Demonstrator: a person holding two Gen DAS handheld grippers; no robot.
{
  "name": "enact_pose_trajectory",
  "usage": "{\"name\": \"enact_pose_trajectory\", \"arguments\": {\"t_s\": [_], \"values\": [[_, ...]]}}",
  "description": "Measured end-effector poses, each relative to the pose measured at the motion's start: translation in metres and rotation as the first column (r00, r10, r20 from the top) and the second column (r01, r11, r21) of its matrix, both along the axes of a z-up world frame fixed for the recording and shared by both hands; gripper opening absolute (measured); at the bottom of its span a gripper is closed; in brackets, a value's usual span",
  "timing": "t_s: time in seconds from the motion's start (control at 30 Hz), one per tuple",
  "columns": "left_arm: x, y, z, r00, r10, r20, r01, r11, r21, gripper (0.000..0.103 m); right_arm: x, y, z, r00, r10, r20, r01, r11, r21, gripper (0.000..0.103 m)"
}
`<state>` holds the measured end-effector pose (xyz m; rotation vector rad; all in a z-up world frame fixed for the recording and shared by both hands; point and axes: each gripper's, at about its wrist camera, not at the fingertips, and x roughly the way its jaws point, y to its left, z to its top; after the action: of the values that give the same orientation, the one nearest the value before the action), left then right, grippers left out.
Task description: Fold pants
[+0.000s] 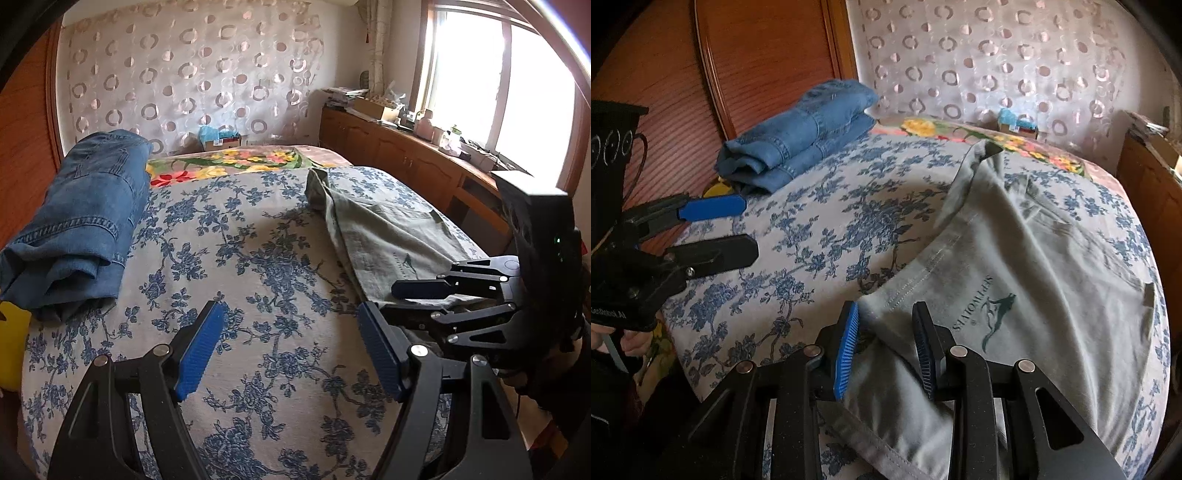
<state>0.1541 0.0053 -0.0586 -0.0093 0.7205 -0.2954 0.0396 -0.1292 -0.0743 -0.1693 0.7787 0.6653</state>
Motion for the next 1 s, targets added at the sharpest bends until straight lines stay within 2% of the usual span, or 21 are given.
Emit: {"name": "enact_pose_trajectory", "arguments": {"t_s": [0.23,0.27,0.3,0.6,1.0], "values": [[0.005,0.001,-0.003,1.000,-0.005,-0.007,0.005,1.000,-0.003,0.076,0.007,0.012,-0.001,1.000,0.011,-0.017,-0.012,0.999,-0.041,0.031],[0.005,0.001,-0.003,1.000,-0.007,-0.008,0.007,1.000,-0.002,0.076,0.007,0.012,-0.001,1.000,0.015,-0.017,-0.015,0.999,-0.042,0.023],[0.006,0.001,-0.003,1.000,-0.008,-0.009,0.008,1.000,-0.002,0.076,0.008,0.012,-0.001,1.000,0.019,-0.018,-0.019,0.999,-0.043,0.005],[0.012,-0.006,-0.006,0.999,-0.026,-0.022,0.026,1.000,-0.004,0.076,0.011,-0.010,0.019,0.998,-0.036,0.045,0.035,0.999,0.019,0.004],[0.026,-0.044,-0.005,0.995,-0.092,-0.032,0.092,0.996,0.009,0.076,0.026,-0.069,0.049,0.978,-0.158,0.137,0.160,0.987,-0.009,0.004]]}}
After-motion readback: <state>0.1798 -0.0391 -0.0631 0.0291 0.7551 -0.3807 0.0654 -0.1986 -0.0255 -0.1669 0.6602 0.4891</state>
